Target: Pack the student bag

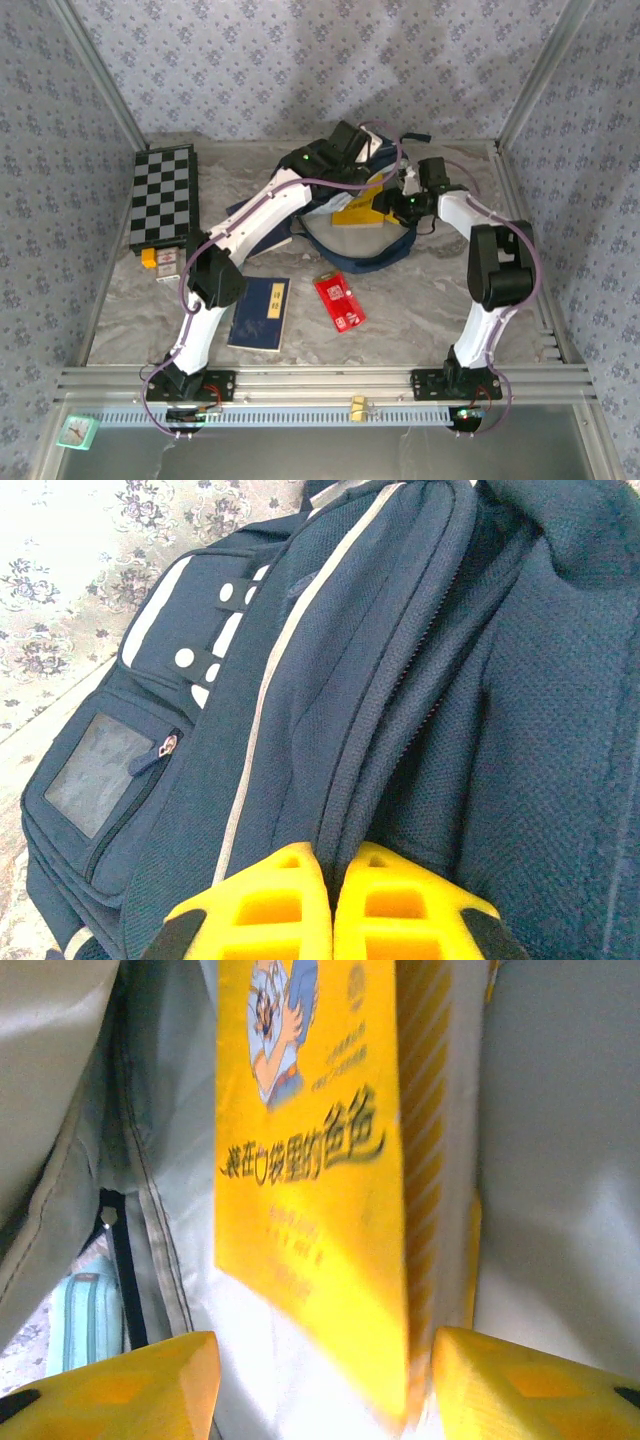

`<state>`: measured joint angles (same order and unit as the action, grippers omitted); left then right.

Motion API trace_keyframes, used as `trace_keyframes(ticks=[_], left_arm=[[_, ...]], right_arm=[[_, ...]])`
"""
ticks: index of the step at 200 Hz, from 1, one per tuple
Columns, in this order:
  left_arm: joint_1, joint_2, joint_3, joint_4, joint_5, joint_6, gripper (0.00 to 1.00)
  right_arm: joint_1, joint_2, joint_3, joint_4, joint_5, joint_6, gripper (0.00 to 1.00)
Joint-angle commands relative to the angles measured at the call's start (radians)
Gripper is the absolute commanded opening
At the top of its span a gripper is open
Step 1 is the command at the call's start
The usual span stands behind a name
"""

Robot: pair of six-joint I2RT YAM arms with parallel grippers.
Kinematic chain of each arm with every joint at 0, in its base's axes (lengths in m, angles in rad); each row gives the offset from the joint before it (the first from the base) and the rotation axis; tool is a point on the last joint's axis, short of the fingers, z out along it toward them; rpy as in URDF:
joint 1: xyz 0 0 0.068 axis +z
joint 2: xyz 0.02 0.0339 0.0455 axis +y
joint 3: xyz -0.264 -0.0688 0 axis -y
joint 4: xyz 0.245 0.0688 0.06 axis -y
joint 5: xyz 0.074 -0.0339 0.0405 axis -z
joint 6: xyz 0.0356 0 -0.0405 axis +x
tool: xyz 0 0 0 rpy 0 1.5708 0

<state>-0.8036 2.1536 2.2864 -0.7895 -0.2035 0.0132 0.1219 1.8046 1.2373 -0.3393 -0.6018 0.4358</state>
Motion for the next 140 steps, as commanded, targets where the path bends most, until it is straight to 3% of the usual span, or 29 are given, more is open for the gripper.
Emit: trace_keyframes(ticks=[1, 20, 52, 81, 140], left_arm=[[-0.003, -0.079, 0.013, 0.070, -0.039, -0.009, 0.00], [-0.002, -0.080, -0.001, 0.081, -0.036, -0.010, 0.00], [-0.002, -0.076, -0.011, 0.091, -0.028, -0.016, 0.00], [-0.003, -0.074, -0.015, 0.096, -0.037, -0.018, 0.00], [-0.003, -0.081, -0.024, 0.091, -0.074, 0.005, 0.00]], right_arm=[[-0.001, -0.134, -0.072, -0.075, 0.085, 0.013, 0.60], [0.014, -0.187, -0.132, -0.078, 0.102, 0.052, 0.56], [0.074, -0.189, -0.219, -0.002, 0.167, 0.205, 0.27], [0.127, -0.084, -0.204, 0.122, 0.173, 0.254, 0.10], [0.061, 0.026, -0.090, 0.149, 0.329, 0.201, 0.02]])
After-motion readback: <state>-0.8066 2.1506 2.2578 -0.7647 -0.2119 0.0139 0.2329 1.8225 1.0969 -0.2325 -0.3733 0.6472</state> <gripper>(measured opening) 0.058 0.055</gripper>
